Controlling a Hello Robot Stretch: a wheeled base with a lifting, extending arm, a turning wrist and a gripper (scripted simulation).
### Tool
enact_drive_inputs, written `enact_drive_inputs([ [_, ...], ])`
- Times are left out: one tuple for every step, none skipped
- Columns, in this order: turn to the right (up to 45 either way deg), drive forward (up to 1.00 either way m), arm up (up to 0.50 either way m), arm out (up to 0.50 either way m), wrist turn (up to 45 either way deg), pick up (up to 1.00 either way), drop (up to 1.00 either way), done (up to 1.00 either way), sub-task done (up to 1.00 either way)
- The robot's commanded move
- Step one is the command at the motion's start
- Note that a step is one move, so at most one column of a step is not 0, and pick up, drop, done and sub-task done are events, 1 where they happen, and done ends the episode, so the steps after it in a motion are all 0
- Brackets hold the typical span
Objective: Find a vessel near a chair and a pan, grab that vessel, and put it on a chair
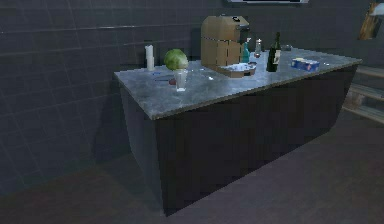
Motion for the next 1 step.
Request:
enact_drive_inputs([
  [0.0,0.0,0.1,0.0,0.0,0.0,0.0,0.0,0.0],
])
